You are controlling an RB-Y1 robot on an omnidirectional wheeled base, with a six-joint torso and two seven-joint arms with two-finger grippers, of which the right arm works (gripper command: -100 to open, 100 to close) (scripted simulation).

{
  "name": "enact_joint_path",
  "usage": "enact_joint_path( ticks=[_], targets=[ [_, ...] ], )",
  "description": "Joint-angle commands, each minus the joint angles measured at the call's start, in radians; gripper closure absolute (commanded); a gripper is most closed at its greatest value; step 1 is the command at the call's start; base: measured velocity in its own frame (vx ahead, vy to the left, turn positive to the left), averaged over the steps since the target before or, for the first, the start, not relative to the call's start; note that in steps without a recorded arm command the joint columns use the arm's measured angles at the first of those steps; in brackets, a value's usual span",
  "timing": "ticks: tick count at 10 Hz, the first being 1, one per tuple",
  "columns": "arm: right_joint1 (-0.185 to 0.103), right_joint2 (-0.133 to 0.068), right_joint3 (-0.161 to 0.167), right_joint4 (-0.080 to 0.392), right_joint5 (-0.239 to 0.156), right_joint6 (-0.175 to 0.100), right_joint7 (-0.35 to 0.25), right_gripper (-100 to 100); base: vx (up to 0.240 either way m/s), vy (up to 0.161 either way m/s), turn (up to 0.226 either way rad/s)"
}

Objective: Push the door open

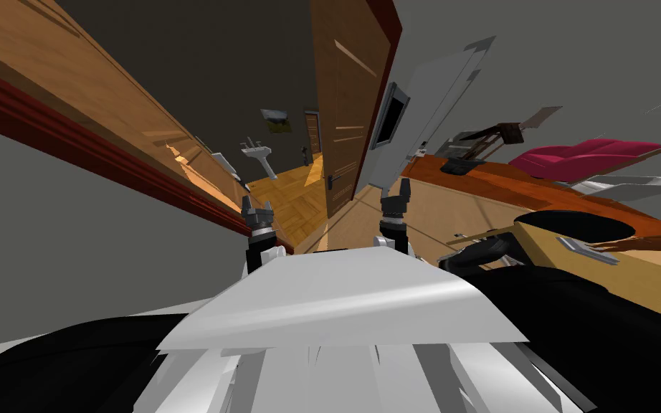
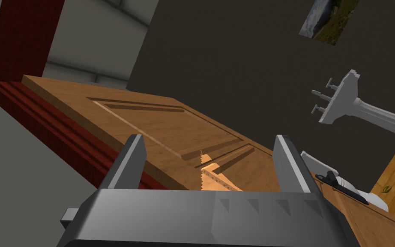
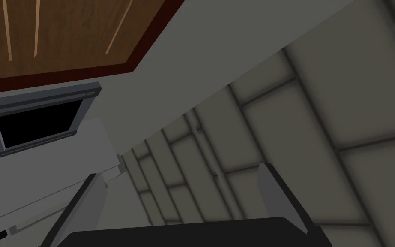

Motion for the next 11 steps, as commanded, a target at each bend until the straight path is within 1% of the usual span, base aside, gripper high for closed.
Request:
enact_joint_path(
  ticks=[1,3,7,8,11],
  targets=[
    [-0.027,-0.007,0.011,0.043,-0.001,0.005,-0.003,-100,0.063,-0.085,0.073],
    [-0.049,-0.013,0.02,0.078,-0.002,0.009,-0.005,-100,0.105,-0.116,0.063],
    [-0.112,-0.025,0.045,0.174,-0.005,0.021,-0.012,-100,0.096,-0.084,0.058],
    [-0.112,-0.025,0.045,0.181,-0.005,0.021,-0.012,-100,0.06,-0.067,0.035],
    [-0.172,-0.035,0.069,0.271,-0.007,0.032,-0.018,-100,0.059,-0.077,0.068]
  ],
)
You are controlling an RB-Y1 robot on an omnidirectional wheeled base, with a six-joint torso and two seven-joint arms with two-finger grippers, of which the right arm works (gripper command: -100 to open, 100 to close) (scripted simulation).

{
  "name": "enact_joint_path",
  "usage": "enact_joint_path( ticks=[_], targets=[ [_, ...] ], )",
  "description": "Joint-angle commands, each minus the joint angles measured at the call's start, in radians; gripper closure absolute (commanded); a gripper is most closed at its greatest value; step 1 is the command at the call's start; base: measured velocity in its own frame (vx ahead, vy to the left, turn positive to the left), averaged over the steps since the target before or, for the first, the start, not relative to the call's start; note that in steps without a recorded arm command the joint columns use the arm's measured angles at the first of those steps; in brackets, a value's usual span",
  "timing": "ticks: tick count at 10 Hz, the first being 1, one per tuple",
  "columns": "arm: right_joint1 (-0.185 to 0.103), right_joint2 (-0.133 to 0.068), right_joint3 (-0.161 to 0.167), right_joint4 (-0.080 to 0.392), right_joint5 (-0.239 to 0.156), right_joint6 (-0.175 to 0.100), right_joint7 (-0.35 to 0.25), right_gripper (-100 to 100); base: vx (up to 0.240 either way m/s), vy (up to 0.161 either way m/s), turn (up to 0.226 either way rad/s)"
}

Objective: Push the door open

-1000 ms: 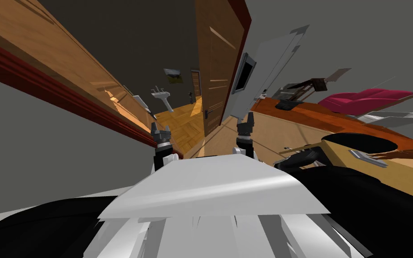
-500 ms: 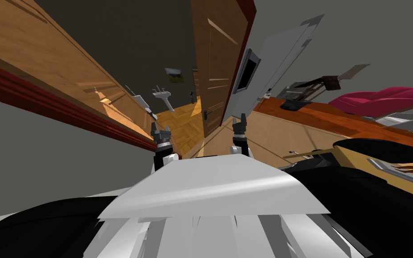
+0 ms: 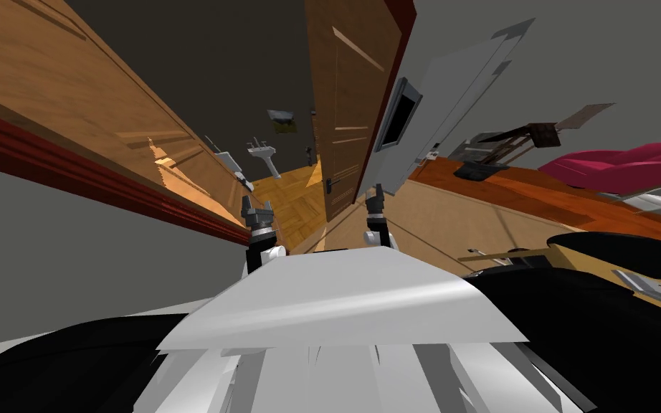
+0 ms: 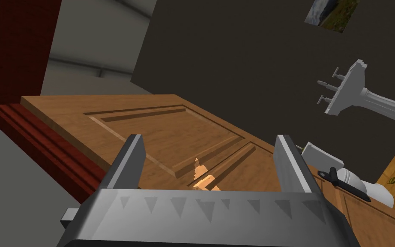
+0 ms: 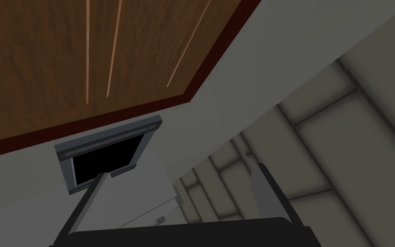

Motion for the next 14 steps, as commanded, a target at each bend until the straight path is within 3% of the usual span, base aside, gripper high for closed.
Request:
enact_joint_path(
  ticks=[1,2,7,10,12,13,14],
  targets=[
    [-0.026,-0.003,0.019,0.05,0.0,0.0,-0.002,-100,0.078,-0.091,0.092],
    [-0.026,-0.003,0.019,0.057,0.0,0.0,-0.002,-100,0.045,-0.08,0.032],
    [-0.146,-0.015,0.067,0.234,-0.005,0.022,-0.014,-100,0.083,-0.101,0.09],
    [-0.171,-0.016,0.077,0.29,-0.006,0.027,-0.017,-100,0.044,-0.056,0.044],
    [-0.222,-0.019,0.098,0.357,-0.008,0.036,-0.022,-100,0.052,-0.068,0.09],
    [-0.222,-0.019,0.098,0.373,-0.008,0.036,-0.022,-100,0.049,-0.069,0.042],
    [-0.248,-0.02,0.108,0.411,-0.009,0.041,-0.025,-100,0.057,-0.069,0.038]
  ],
)
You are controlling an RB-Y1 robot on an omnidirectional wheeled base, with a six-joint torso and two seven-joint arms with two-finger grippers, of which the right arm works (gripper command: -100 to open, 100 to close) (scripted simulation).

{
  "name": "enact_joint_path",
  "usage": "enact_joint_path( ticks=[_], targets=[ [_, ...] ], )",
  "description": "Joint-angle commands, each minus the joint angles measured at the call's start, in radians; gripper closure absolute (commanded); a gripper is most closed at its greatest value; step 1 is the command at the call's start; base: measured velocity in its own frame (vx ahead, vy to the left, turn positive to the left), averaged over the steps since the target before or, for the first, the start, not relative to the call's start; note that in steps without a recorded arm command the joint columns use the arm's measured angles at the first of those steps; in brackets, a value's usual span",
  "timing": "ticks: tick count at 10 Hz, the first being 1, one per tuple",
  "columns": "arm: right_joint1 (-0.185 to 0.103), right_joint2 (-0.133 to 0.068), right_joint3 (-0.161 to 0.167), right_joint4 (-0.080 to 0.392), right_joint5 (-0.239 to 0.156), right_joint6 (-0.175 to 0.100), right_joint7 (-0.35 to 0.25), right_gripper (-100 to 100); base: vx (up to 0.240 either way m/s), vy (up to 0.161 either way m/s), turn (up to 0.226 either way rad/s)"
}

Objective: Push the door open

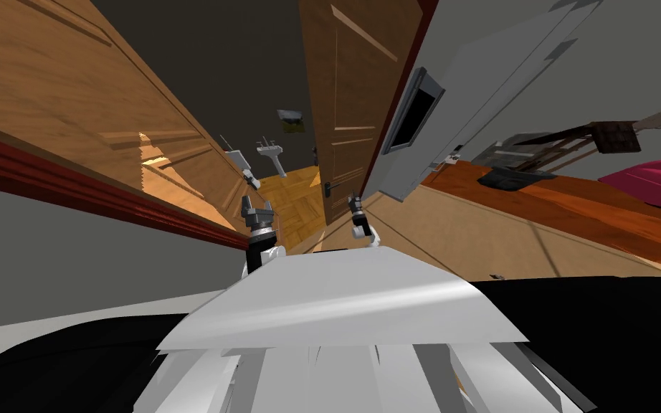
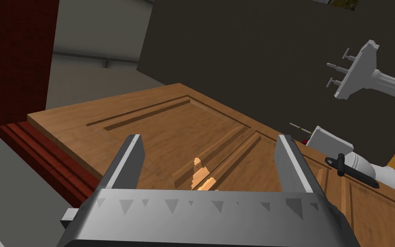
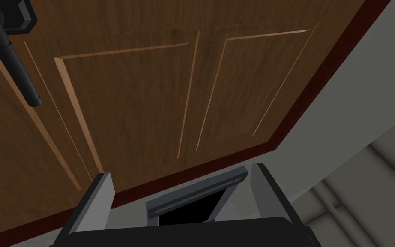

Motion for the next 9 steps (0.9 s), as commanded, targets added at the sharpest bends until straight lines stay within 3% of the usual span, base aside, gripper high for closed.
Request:
enact_joint_path(
  ticks=[1,2,4,5,7,8,9],
  targets=[
    [-0.036,-0.003,0.015,0.05,-0.002,0.003,-0.005,-100,0.071,-0.097,0.105],
    [-0.036,-0.003,0.015,0.068,-0.002,0.003,-0.005,-100,0.049,-0.079,0.054],
    [-0.088,-0.004,0.036,0.133,-0.004,0.013,-0.011,-100,0.056,-0.079,0.082],
    [-0.088,-0.004,0.036,0.151,-0.004,0.013,-0.011,-100,0.048,-0.059,0.049],
    [-0.138,-0.003,0.056,0.22,-0.007,0.022,-0.016,-100,0.049,-0.068,0.083],
    [-0.138,-0.003,0.056,0.232,-0.007,0.022,-0.016,-100,0.048,-0.077,0.037],
    [-0.163,-0.003,0.066,0.272,-0.008,0.027,-0.019,-100,0.045,-0.082,0.061]
  ],
)
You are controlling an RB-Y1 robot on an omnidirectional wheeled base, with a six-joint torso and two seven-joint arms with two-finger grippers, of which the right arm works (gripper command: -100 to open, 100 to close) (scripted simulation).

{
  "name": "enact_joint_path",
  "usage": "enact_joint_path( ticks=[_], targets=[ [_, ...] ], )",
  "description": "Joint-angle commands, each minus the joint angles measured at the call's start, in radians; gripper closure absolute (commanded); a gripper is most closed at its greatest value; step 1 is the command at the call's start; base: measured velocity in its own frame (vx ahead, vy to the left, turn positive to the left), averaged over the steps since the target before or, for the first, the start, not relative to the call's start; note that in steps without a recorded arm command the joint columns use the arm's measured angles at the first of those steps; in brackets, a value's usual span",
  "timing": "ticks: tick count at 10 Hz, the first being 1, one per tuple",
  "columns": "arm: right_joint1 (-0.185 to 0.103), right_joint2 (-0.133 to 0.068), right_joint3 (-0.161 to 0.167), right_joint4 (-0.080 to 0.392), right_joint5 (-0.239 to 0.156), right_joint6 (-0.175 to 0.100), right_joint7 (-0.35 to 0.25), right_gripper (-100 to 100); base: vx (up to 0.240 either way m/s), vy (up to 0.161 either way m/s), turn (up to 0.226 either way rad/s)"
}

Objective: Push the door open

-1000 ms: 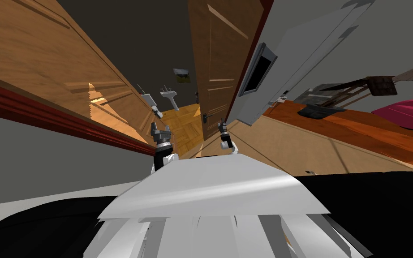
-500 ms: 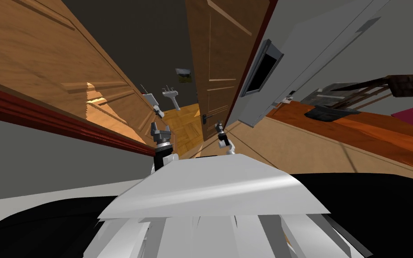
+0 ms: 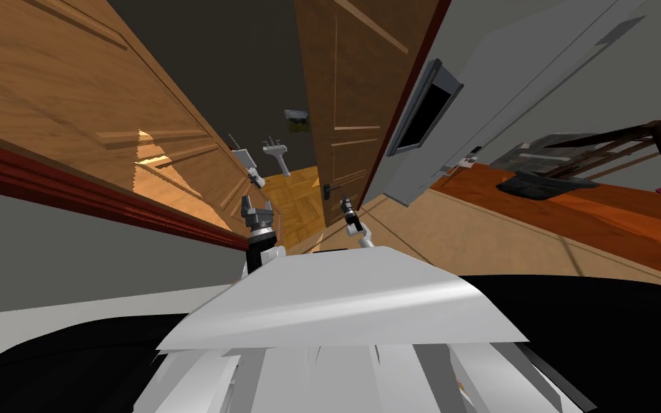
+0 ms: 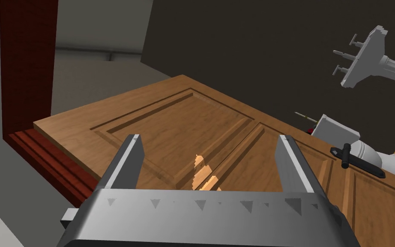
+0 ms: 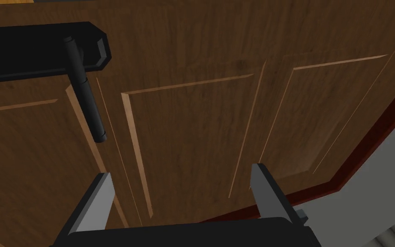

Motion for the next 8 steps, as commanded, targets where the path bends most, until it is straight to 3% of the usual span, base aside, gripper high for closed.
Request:
enact_joint_path(
  ticks=[1,2,3,6,7,8],
  targets=[
    [-0.027,-0.004,0.016,0.05,-0.002,0.008,-0.006,-100,0.049,-0.097,0.105],
    [-0.051,-0.003,0.026,0.077,-0.003,0.012,-0.009,-100,0.069,-0.111,0.103],
    [-0.051,-0.003,0.026,0.088,-0.003,0.012,-0.009,-100,0.055,-0.088,0.026],
    [-0.116,0.002,0.052,0.19,-0.006,0.024,-0.016,-100,0.049,-0.099,0.08],
    [-0.116,0.002,0.052,0.194,-0.006,0.024,-0.016,-100,0.044,-0.081,0.028],
    [-0.137,0.004,0.06,0.226,-0.007,0.028,-0.018,-100,0.043,-0.063,0.033]
  ],
)
